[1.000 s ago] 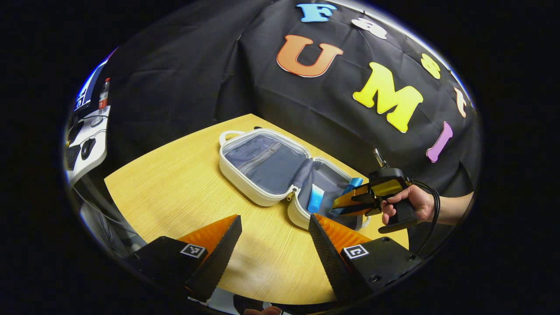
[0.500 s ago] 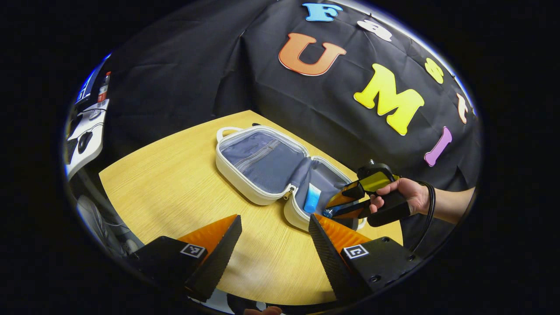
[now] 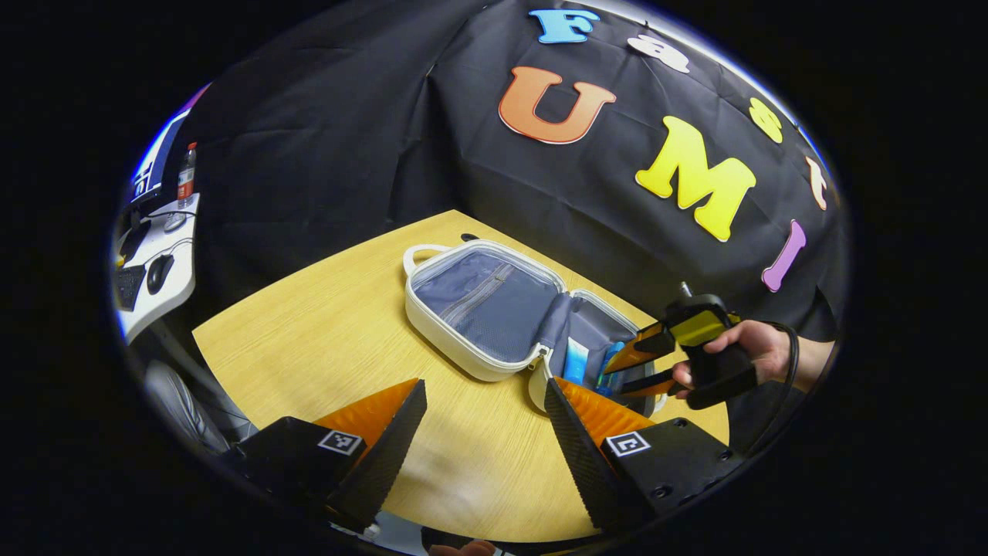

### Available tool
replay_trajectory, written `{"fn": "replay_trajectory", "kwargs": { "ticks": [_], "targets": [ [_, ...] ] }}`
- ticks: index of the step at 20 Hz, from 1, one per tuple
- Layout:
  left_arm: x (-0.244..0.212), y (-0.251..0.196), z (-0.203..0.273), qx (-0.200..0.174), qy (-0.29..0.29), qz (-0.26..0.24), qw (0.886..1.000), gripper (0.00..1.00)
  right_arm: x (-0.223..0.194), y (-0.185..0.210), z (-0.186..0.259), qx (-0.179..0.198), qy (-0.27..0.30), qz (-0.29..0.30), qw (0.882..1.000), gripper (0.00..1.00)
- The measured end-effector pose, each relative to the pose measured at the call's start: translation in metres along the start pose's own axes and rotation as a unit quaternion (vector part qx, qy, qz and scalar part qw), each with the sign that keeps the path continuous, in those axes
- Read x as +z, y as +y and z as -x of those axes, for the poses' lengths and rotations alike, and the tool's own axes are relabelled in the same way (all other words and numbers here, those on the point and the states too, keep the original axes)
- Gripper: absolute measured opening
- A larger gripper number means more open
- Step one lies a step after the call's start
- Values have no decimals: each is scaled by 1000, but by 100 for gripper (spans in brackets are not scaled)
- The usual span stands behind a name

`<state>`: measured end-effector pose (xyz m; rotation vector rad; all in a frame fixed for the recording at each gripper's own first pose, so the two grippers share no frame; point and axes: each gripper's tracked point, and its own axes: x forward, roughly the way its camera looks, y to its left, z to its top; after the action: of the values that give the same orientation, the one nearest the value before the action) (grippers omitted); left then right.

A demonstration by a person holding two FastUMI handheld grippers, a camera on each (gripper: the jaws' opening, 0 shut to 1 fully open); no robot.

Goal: First open the suitcase, pack the skin care products into it, and then close the suitcase.

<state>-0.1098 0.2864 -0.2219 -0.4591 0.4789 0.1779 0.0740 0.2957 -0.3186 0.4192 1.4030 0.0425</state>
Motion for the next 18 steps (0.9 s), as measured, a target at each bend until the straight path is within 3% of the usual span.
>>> {"fn": "replay_trajectory", "kwargs": {
  "ticks": [3, 4, 6, 7, 8, 9, 10, 11, 13, 14, 18],
  "targets": [
    [12, 9, -6, -8, -14, -19, 1000, 98, -2, -3, 43, 30, -48, 47, 997, 66],
    [18, 13, -10, -11, -19, -21, 1000, 98, -2, -5, 57, 38, -69, 71, 994, 74],
    [31, 16, -22, -23, -30, -8, 999, 98, -2, -13, 80, 48, -116, 128, 984, 74],
    [39, 20, -30, -29, -37, 1, 999, 98, -1, -16, 92, 49, -144, 163, 975, 68],
    [48, 24, -36, -36, -46, 8, 998, 99, 1, -22, 102, 44, -173, 201, 963, 75],
    [58, 27, -44, -45, -53, 17, 997, 98, 3, -28, 114, 38, -201, 241, 949, 70],
    [66, 31, -52, -52, -59, 26, 997, 98, 3, -33, 126, 34, -225, 277, 934, 79],
    [73, 36, -62, -56, -63, 31, 996, 98, 1, -33, 137, 37, -246, 305, 919, 72],
    [85, 49, -81, -66, -67, 37, 995, 98, -10, -34, 153, 44, -269, 341, 900, 73],
    [90, 57, -91, -68, -67, 42, 995, 98, -17, -35, 164, 49, -275, 351, 894, 79],
    [114, 91, -133, -72, -73, 79, 992, 98, -32, -45, 184, 35, -295, 375, 878, 79]
  ]
}}
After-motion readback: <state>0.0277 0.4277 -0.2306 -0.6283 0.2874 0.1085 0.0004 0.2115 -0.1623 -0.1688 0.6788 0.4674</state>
